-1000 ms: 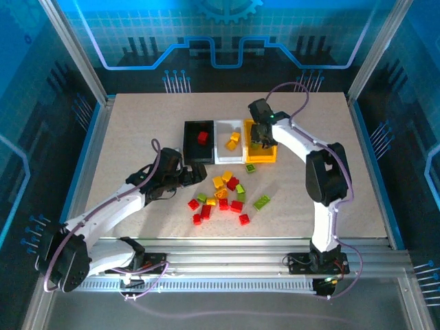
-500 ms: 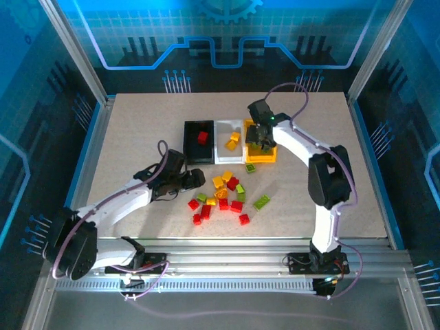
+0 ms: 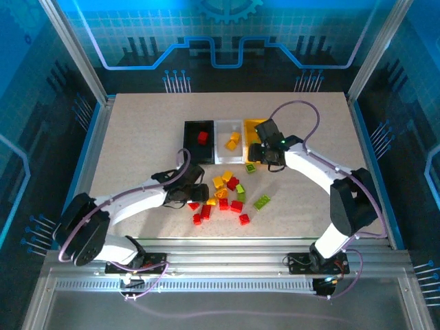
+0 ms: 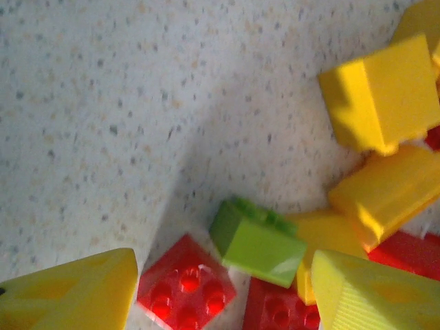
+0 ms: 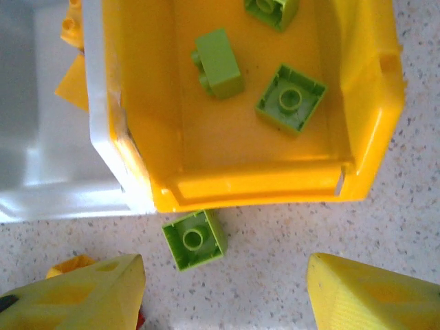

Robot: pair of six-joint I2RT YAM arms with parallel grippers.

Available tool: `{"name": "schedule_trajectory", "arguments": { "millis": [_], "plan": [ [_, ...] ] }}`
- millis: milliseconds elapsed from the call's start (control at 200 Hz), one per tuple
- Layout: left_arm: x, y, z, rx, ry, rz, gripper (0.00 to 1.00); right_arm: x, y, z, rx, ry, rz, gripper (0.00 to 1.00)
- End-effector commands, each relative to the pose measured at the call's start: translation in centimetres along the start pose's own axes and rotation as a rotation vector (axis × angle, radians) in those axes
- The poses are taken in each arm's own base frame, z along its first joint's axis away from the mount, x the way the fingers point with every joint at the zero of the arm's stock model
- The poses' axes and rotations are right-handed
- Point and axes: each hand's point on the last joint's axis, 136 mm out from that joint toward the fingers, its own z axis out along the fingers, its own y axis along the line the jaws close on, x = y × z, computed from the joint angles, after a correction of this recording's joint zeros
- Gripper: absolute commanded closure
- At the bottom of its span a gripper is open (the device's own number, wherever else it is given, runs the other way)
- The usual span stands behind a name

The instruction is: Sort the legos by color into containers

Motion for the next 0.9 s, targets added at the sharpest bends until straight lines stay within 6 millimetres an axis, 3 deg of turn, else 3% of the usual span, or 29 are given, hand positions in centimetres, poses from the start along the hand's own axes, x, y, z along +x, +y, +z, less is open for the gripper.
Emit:
{"name": "schedule_trajectory", "arguments": {
  "millis": [0,215,405,505,645,896],
  "plan": [
    [2.1,0.0,-1.6,-0.009,0.018,0.046,0.31,-0.8,1.0,-1.4,-0.050,-0.057,0.021,0.35],
    [6.3,1.0,-2.5,-0.080,0.112,0.125,0.36,-0.5,0.8,-1.4,-0.052,-0.058,0.022,0.35],
    [9.0,1.2,-1.6,-0.104,0.187,0.192,0.37,-0.4,0.7,-1.5,-0.055,-0.063,0.027,0.35],
    [9.4,1.0,-0.8,-0.115,0.208,0.209,0.45,-0.6,0.6,-1.8,-0.057,-0.072,0.029,0.35],
    [9.3,1.3,-0.1,-0.143,0.207,0.232,0.47,-0.9,0.5,-2.4,-0.058,-0.084,0.031,0.35],
    [8.8,1.8,0.6,-0.188,0.185,0.245,0.64,-0.7,0.3,-2.5,-0.056,-0.085,0.031,0.35]
  ]
}}
